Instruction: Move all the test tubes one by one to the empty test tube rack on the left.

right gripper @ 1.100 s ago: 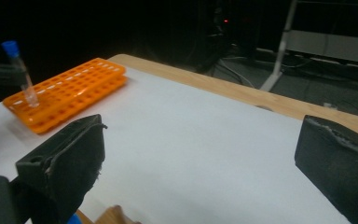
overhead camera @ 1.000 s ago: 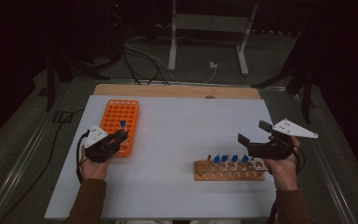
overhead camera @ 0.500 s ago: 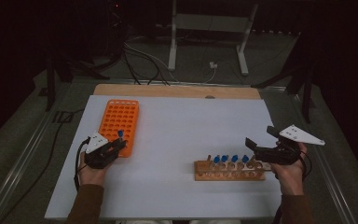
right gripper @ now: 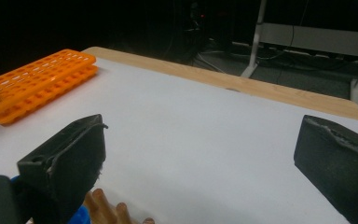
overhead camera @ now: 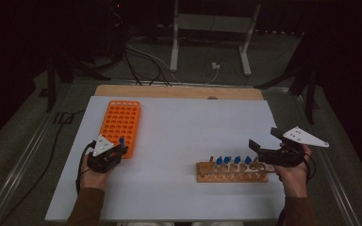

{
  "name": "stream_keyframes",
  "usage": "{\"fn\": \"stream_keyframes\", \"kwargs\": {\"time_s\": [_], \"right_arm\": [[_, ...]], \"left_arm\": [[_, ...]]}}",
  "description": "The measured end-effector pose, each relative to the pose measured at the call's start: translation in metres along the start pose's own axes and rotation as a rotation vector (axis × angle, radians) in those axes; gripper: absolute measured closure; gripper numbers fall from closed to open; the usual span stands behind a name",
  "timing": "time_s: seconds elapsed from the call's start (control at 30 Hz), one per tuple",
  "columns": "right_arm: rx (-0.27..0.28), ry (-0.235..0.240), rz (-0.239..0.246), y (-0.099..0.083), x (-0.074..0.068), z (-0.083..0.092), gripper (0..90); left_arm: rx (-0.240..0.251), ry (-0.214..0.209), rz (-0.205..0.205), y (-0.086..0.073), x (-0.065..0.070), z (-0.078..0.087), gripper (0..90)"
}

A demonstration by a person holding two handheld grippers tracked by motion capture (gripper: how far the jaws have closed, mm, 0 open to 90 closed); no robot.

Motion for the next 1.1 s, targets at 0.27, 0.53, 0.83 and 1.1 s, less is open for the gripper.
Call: {"fn": "stream_keyframes", "kwargs": {"time_s": [0.27,0.53,0.83,1.1], "right_arm": [[-0.022,0.016,0.009,-0.004,-0.006,-0.007,2.1],[-0.029,0.025,0.016,-0.005,-0.009,-0.009,2.1],[-0.037,0.044,0.017,-0.007,-0.010,-0.008,2.2],[-0.064,0.090,0.035,-0.018,-0.013,-0.003,5.7]], "left_arm": [[-0.001,-0.005,0.020,0.001,0.001,-0.002,77.6],[0.015,-0.008,0.062,0.003,0.000,0.002,56.4],[0.105,0.021,0.145,0.010,-0.005,0.021,10.0],[0.143,0.039,0.164,0.013,-0.006,0.035,0.5]]}}
Point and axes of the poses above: each handheld gripper's, and its own axes: z roughly backward along the jaws, y roughly out of its top, x roughly to its right, the point moved 5 cm from there along -z, roughly forward along the jaws, and after that the axes turned 1 degree about -y, right-handed, at the moved point
